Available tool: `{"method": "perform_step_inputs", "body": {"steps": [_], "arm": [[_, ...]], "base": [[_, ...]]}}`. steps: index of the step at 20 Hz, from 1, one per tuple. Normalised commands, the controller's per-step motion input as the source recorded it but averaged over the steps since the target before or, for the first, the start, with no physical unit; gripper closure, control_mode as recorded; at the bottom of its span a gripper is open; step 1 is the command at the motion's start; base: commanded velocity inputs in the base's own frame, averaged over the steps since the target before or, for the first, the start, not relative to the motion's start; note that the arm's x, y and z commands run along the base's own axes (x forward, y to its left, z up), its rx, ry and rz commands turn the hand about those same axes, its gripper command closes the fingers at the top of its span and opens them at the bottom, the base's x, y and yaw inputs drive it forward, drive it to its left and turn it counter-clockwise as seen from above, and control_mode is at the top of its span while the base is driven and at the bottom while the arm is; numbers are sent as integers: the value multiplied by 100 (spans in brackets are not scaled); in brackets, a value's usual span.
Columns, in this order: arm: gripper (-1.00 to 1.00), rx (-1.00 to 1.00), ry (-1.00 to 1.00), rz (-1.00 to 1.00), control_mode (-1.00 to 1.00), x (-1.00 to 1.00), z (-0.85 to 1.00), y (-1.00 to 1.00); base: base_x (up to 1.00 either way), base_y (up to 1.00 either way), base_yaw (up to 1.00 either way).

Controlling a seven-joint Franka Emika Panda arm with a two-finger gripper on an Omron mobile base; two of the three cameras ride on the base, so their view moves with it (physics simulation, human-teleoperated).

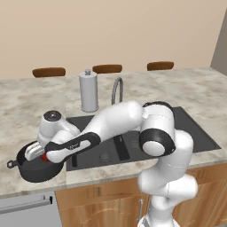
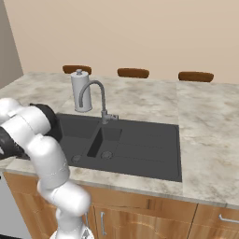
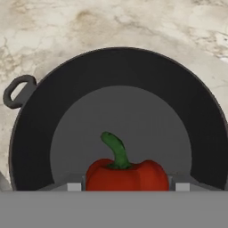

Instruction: Dump the bell pepper from the pot into the sink. Then turn on the water and wash the bell pepper. Then turn off the water and put the bell pepper back in the pot.

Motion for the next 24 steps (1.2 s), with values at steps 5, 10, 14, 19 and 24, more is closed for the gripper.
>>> {"method": "perform_step_inputs", "body": {"steps": [5,10,14,19,24], "arm": [[100,0,0,0,-100,9,-25,11],[-100,-3,0,0,-100,30,4,35],[-100,-1,0,0,-100,10,80,31],[-100,-5,0,0,-100,2,100,21],[-100,-2,0,0,-100,0,100,-5]], "base": [[0,0,0],[0,0,0],[0,0,0],[0,0,0],[0,0,0]]}}
